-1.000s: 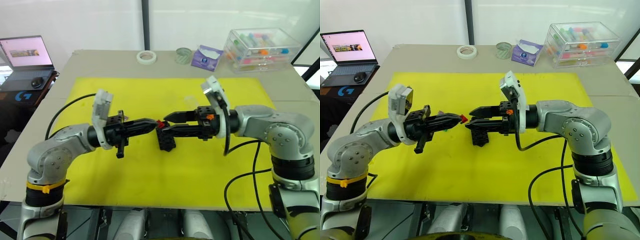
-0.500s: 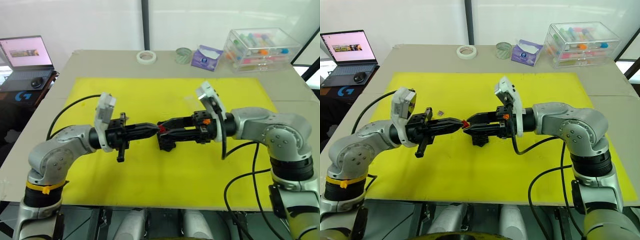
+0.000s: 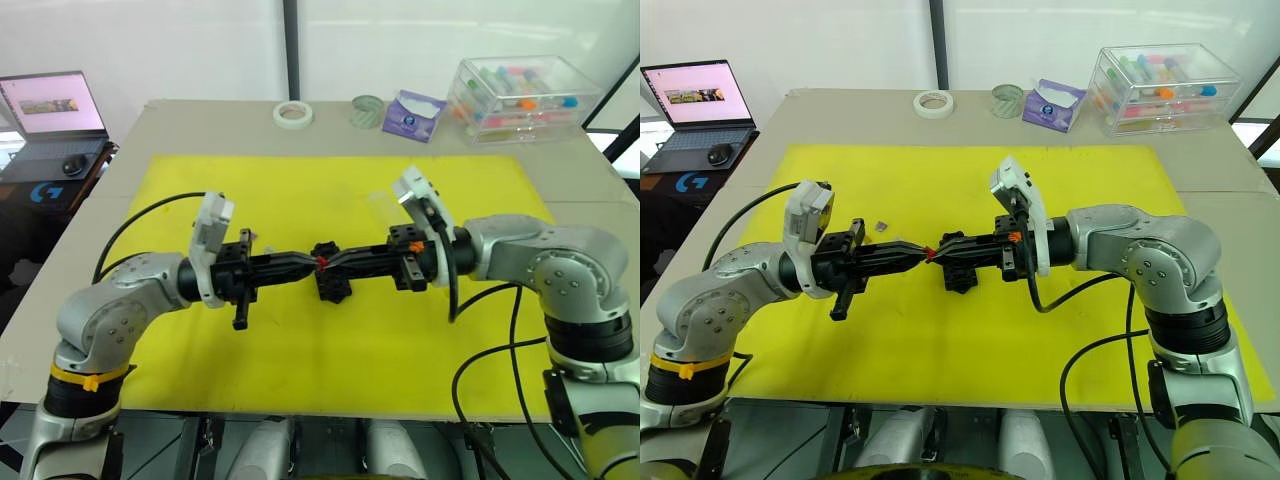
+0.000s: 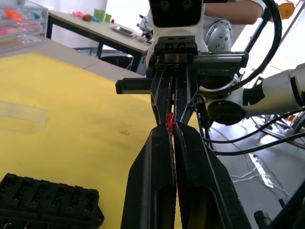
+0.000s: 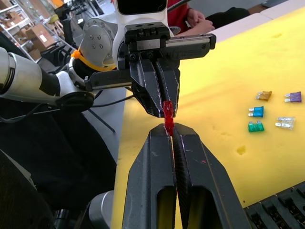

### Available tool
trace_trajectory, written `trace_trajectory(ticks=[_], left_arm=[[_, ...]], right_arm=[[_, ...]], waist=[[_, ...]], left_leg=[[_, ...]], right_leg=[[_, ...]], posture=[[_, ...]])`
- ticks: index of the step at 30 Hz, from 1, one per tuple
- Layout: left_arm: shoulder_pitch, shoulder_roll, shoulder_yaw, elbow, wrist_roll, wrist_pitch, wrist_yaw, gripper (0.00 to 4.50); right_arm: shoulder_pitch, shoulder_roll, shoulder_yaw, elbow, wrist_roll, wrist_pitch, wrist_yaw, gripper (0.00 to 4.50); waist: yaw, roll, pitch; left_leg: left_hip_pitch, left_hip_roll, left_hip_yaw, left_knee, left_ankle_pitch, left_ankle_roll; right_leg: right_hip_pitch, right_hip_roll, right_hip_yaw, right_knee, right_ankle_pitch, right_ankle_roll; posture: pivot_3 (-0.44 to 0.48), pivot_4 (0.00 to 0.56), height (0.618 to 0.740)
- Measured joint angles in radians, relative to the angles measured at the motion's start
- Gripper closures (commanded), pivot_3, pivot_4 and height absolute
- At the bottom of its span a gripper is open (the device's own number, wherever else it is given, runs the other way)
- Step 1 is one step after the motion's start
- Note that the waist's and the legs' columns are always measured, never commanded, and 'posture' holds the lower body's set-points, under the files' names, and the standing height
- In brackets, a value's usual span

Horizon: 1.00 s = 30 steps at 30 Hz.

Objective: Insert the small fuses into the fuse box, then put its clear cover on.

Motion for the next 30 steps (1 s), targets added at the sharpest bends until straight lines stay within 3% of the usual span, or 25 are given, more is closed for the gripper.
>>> trace_trajectory(ticks=[4, 8, 14, 20, 30], left_arm=[[0.002, 0.01, -0.011, -0.003, 0.017, -0.014, -0.005, 3.48], [0.006, 0.061, -0.01, 0.002, 0.038, -0.028, -0.044, 2.06], [0.053, 0.216, -0.009, 0.054, 0.133, -0.143, -0.24, 0.07], [0.059, 0.212, -0.027, 0.053, 0.246, -0.32, -0.32, 0.07], [0.112, 0.147, -0.041, 0.042, 0.367, -0.427, -0.222, 0.07]], right_arm=[[-0.001, -0.006, 0.007, -0.003, -0.009, -0.002, 0.006, 4.5], [-0.012, -0.077, 0.07, -0.018, -0.084, -0.028, 0.029, 4.5], [-0.085, -0.175, 0.196, -0.074, -0.226, -0.082, 0.077, 4.5], [-0.151, -0.239, 0.401, -0.026, -0.537, -0.358, 0.203, 4.5], [-0.168, -0.183, 0.456, 0.051, -0.701, -0.47, 0.288, 4.5]], waist=[[0.0, 0.0, 0.0], [0.0, 0.0, 0.0], [-0.002, 0.001, 0.001], [0.001, 0.001, 0.001], [-0.001, 0.001, 0.001]], left_leg=[[0.0, 0.0, 0.0, 0.0, 0.0, 0.0], [0.0, 0.0, 0.0, 0.0, 0.0, 0.0], [0.0, 0.0, 0.0, -0.002, 0.0, 0.0], [0.0, 0.0, 0.0, -0.001, 0.0, 0.0], [-0.001, 0.001, 0.0, -0.002, 0.0, 0.0]], right_leg=[[0.0, 0.0, 0.0, 0.0, 0.0, 0.0], [0.0, 0.0, 0.0, 0.0, 0.0, 0.0], [-0.002, 0.0, 0.0, -0.001, 0.0, 0.0], [0.0, 0.0, 0.0, -0.002, 0.0, 0.0], [-0.001, 0.0, 0.0, -0.002, 0.0, 0.0]], posture=[[0.0, 0.15, 0.74], [0.0, 0.15, 0.74], [0.0, 0.15, 0.74], [0.0, 0.15, 0.74], [0.0, 0.15, 0.74]])
